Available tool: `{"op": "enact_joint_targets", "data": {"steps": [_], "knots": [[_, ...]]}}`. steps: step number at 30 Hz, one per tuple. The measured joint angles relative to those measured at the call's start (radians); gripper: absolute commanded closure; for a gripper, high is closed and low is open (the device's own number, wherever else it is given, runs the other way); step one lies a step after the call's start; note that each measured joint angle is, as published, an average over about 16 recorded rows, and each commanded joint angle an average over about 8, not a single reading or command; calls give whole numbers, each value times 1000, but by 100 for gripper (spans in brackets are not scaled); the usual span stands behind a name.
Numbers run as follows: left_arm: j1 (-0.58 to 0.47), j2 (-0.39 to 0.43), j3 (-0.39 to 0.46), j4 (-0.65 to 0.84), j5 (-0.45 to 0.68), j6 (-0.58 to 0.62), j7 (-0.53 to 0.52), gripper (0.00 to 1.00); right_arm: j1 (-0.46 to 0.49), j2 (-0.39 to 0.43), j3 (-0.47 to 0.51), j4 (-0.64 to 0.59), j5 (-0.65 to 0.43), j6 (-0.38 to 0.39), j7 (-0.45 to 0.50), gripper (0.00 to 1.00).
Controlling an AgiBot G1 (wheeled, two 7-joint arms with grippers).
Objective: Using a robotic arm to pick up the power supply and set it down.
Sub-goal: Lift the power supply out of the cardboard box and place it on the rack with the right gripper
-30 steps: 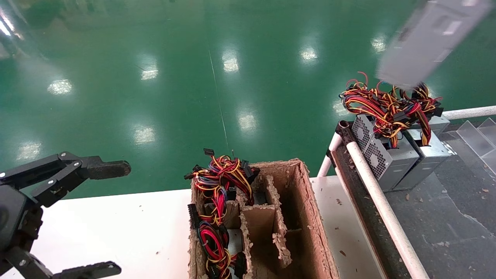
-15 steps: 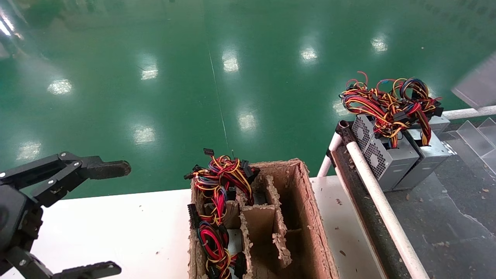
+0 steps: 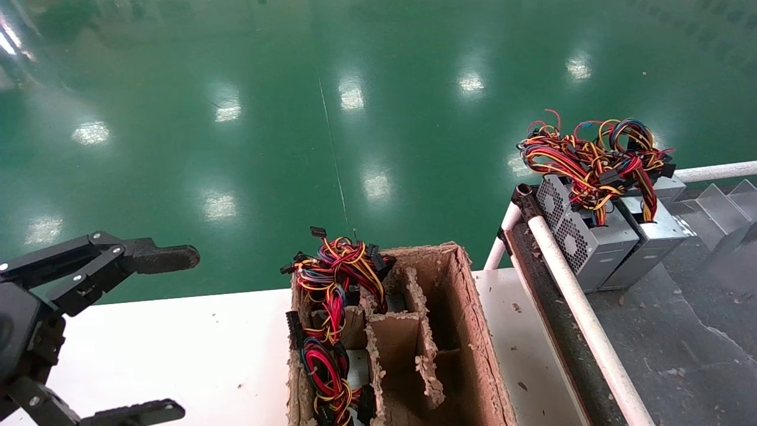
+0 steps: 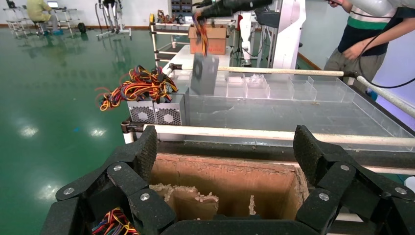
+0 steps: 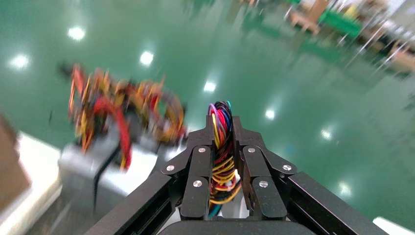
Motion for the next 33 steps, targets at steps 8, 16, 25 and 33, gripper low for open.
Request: {"op": "enact_joint_targets", "data": {"steps": [8,16,25,33], "knots": [[0,0,0,0,0,0,0,0,-85,-26,-20,58,-50,46,-25,100],[0,0,1,0,0,0,0,0,-56,-61,-75,183,-140,129,16,100],[0,0,1,0,-1,0,1,0,73,-116,-161,253,-269,173,87,100],[-1,0,1,0,-1,0,1,0,218,-191,-241,229,-384,164,126,100]]}}
